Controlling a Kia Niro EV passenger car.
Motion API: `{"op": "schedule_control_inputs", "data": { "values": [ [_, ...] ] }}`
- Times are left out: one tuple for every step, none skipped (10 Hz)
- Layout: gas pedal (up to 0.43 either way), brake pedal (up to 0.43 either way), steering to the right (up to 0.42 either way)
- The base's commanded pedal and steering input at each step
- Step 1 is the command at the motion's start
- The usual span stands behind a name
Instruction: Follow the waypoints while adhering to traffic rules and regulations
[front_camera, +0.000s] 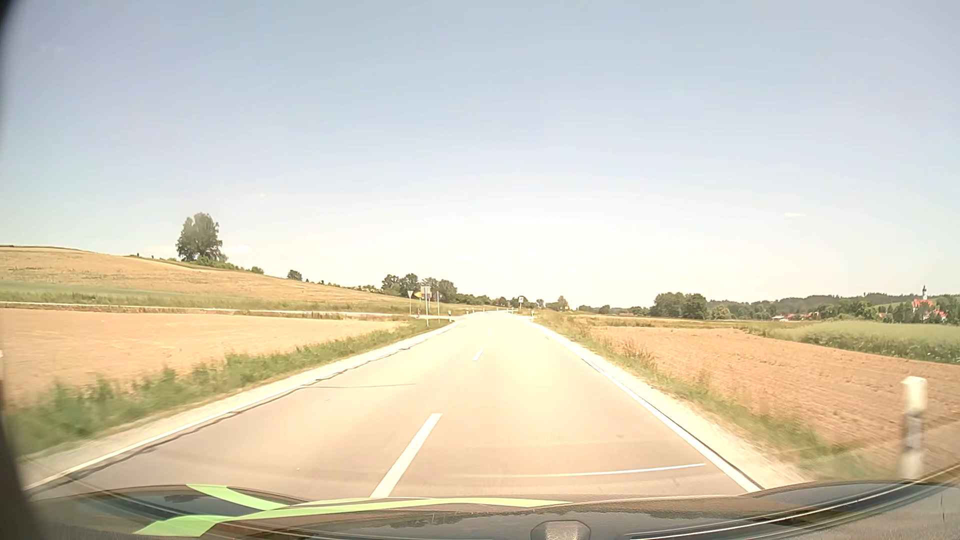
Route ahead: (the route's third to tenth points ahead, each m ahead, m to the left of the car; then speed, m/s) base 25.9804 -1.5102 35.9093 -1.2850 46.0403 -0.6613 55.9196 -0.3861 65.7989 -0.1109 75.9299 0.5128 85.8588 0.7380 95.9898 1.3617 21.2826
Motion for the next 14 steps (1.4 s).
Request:
{"op": "schedule_control_inputs", "data": {
  "values": [
    [0.28,0.0,-0.005],
    [0.28,0.0,-0.005],
    [0.268,0.0,-0.005],
    [0.268,0.0,-0.005],
    [0.268,0.0,-0.005],
    [0.268,0.0,-0.006],
    [0.268,0.0,-0.006],
    [0.268,0.0,-0.005],
    [0.28,0.0,-0.005],
    [0.28,0.0,-0.005],
    [0.28,0.0,-0.005],
    [0.268,0.0,-0.005],
    [0.26,0.0,-0.005],
    [0.26,0.0,-0.005]
  ]
}}
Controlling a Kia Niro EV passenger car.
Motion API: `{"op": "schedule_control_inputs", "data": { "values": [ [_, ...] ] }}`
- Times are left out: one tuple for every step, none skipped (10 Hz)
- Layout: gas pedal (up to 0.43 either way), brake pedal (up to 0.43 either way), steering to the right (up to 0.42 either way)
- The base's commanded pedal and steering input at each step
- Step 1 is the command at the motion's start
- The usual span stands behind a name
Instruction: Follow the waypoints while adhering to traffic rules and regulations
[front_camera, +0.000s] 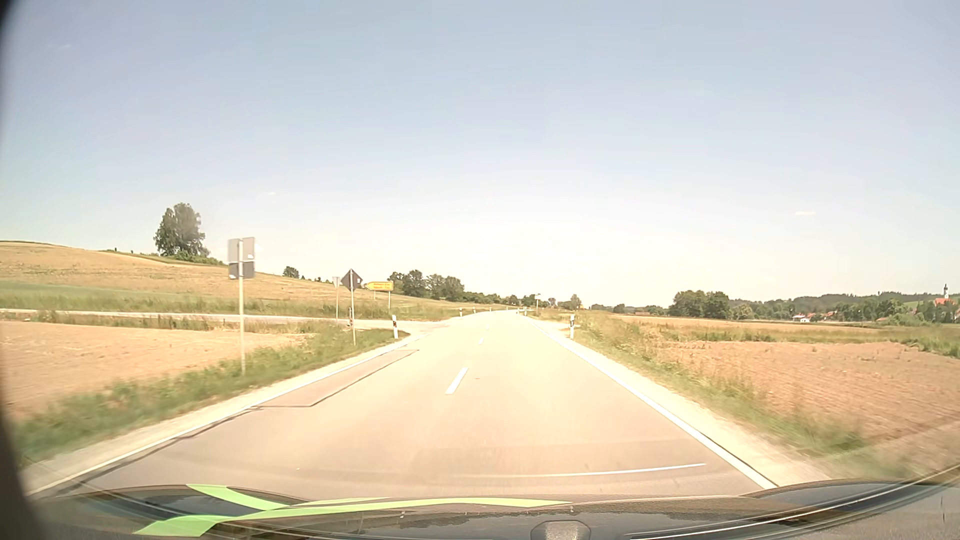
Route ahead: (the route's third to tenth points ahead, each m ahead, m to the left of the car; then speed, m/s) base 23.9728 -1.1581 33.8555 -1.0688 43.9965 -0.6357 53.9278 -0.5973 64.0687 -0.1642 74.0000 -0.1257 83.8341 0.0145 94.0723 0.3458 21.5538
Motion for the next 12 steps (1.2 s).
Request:
{"op": "schedule_control_inputs", "data": {
  "values": [
    [0.268,0.0,-0.005],
    [0.28,0.0,-0.005],
    [0.287,0.0,-0.005],
    [0.311,0.0,-0.005],
    [0.311,0.0,-0.005],
    [0.311,0.0,-0.005],
    [0.311,0.0,-0.005],
    [0.287,0.0,-0.005],
    [0.268,0.0,-0.005],
    [0.268,0.0,-0.005],
    [0.268,0.0,-0.005],
    [0.268,0.0,-0.005]
  ]
}}
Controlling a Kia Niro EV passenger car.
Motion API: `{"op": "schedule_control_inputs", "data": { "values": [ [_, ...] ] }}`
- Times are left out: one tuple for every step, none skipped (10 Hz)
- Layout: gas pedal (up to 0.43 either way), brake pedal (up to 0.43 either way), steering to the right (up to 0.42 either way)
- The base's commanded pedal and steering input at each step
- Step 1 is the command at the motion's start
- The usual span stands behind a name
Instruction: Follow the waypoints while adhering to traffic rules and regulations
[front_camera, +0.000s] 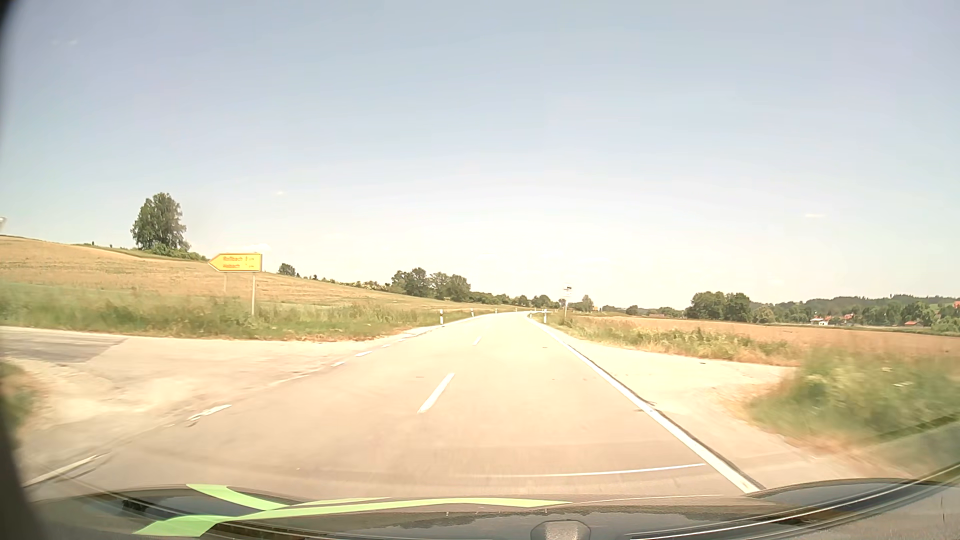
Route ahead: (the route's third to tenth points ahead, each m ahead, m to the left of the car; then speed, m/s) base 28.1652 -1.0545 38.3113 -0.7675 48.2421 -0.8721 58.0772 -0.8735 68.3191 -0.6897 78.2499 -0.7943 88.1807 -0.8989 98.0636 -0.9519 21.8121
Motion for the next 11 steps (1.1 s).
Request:
{"op": "schedule_control_inputs", "data": {
  "values": [
    [0.268,0.0,-0.005],
    [0.26,0.0,-0.005],
    [0.26,0.0,-0.005],
    [0.26,0.0,-0.005],
    [0.268,0.0,-0.005],
    [0.268,0.0,-0.005],
    [0.268,0.0,-0.005],
    [0.26,0.0,-0.005],
    [0.248,0.0,-0.005],
    [0.24,0.0,-0.004],
    [0.24,0.0,-0.004]
  ]
}}
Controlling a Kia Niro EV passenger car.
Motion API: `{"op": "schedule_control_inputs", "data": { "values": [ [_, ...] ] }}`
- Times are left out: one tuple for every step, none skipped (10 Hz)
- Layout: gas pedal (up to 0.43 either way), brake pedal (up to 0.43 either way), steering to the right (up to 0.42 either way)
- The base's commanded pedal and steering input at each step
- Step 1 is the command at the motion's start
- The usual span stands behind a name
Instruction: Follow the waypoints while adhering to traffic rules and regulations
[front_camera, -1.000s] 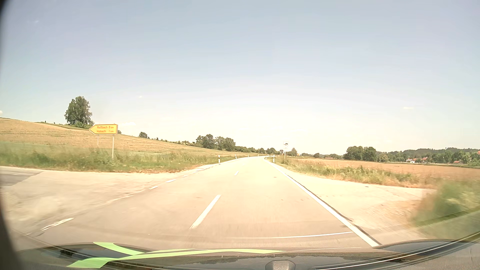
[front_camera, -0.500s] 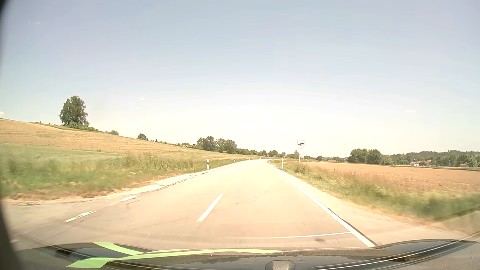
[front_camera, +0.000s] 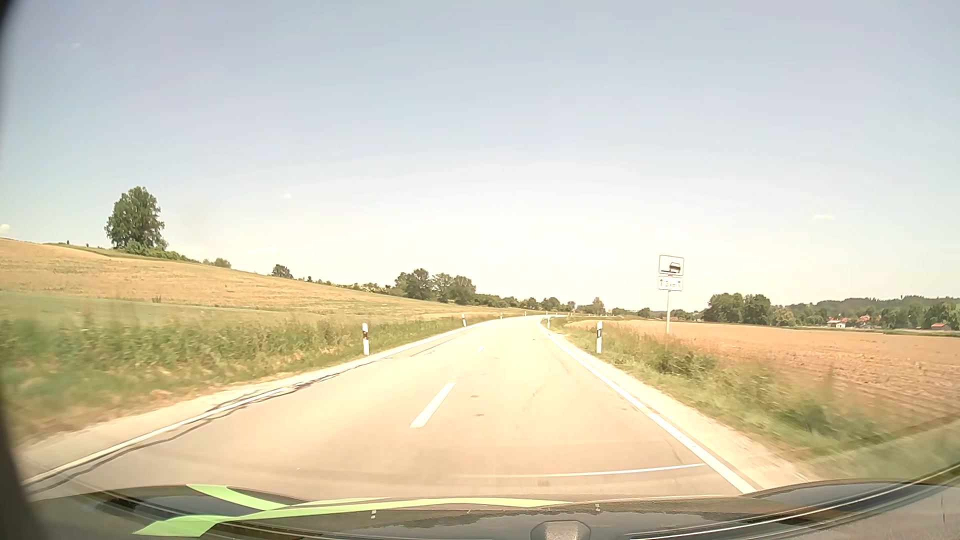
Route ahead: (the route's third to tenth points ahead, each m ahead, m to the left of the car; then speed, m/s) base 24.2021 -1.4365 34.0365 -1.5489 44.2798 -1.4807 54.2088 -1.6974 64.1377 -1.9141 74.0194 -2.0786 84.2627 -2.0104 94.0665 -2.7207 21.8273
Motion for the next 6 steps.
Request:
{"op": "schedule_control_inputs", "data": {
  "values": [
    [0.24,0.0,-0.003],
    [0.24,0.0,-0.003],
    [0.228,0.0,-0.003],
    [0.22,0.0,-0.002],
    [0.209,0.0,-0.001],
    [0.209,0.0,0.0]
  ]
}}
